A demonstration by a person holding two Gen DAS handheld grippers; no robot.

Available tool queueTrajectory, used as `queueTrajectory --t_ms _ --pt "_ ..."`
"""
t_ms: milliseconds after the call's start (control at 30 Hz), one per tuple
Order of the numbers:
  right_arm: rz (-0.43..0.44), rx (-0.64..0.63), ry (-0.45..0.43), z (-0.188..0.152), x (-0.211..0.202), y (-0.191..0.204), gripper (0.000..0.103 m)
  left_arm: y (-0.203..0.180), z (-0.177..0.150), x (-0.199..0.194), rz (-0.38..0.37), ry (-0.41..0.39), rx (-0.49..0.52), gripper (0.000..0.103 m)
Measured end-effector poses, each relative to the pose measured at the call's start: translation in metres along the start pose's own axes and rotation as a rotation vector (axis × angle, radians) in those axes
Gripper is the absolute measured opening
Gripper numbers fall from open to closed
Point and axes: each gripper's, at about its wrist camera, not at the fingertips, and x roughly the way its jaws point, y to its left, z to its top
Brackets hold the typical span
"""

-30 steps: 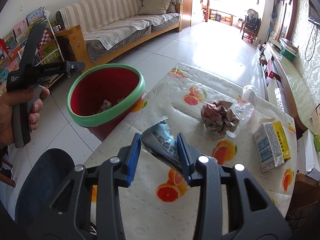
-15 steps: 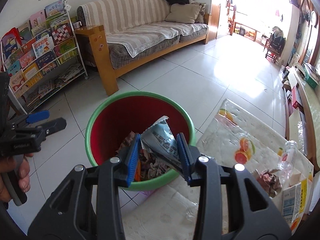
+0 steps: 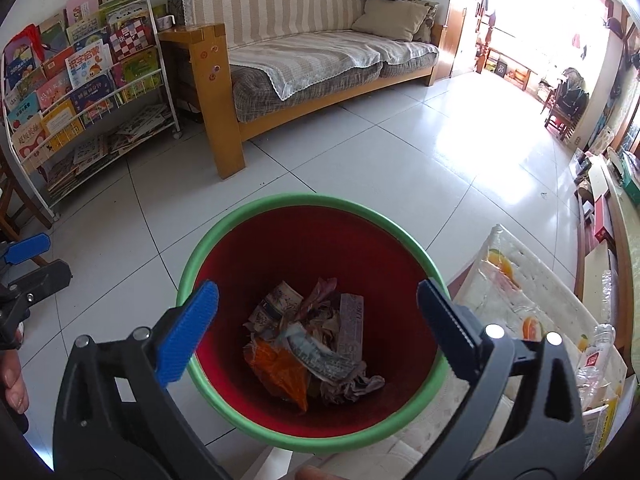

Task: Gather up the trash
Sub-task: 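Carry the grey wrapper over the red bin and open the right tool, then reach the left tool to the crumpled brown paper wad and close on it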

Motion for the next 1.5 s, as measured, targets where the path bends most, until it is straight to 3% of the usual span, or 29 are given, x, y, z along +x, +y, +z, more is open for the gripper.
queueTrajectory --t_ms 333,667,1233,1500 --pt "-0.045 0.037 -0.012 -0.023 -0.045 -0.029 0.098 -0.043 -0.004 0.001 -0.056 0.010 0.057 0.095" --pt "-0.118 0.152 -0.024 -0.084 -0.098 -0.088 0.098 -0.111 -0.016 -0.008 -0.112 0.029 0.175 0.095" --pt "-0.304 0.383 -0.028 -0.233 -0.192 -0.205 0.098 -0.298 -0.072 -0.007 -0.299 0.118 0.454 0.095" --pt "-0.367 0.491 -0.015 -0.297 -0.221 -0.243 0.098 -0.384 -0.097 0.016 -0.352 0.166 0.584 0.095"
